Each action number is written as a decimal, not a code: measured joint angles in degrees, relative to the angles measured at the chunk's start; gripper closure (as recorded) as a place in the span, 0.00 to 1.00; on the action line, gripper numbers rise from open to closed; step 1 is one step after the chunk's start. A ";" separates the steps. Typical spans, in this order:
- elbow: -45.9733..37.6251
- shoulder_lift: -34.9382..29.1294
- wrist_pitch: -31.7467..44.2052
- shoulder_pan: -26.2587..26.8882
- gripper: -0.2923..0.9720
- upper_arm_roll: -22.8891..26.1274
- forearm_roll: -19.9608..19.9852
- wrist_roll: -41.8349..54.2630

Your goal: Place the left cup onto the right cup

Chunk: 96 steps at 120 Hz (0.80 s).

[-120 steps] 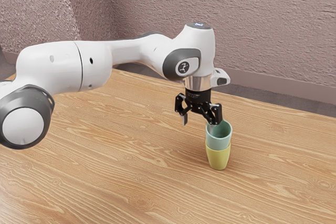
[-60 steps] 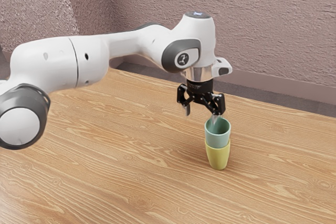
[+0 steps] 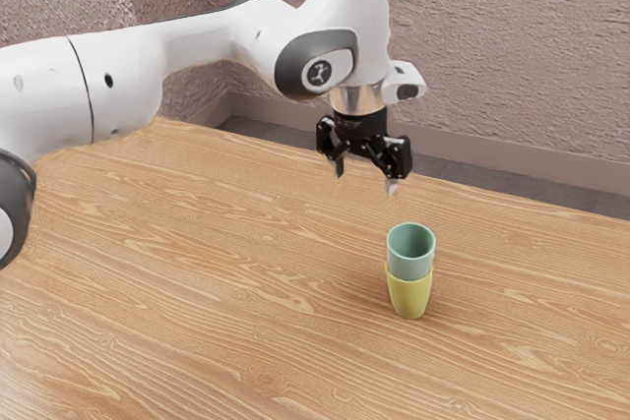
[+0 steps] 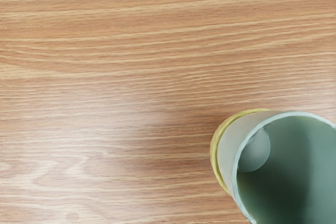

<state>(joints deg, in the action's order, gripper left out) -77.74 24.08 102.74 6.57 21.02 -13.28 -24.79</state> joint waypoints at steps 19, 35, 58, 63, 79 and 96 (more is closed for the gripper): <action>-5.49 -5.82 -0.51 -0.22 0.23 -2.17 0.85 0.60; -6.82 -8.09 -2.12 -0.30 0.23 -4.75 1.93 1.79; -7.90 -9.92 -4.96 -0.18 0.23 -10.25 4.26 4.78; -7.94 -10.05 -5.56 -0.21 0.23 -11.83 5.23 5.80; -7.97 -10.15 -7.26 -0.82 0.23 -16.96 9.57 10.16; -7.69 -10.15 -9.32 -3.23 0.23 -18.09 12.75 14.45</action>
<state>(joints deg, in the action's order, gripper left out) -85.43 13.93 93.42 3.34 2.93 -0.54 -10.34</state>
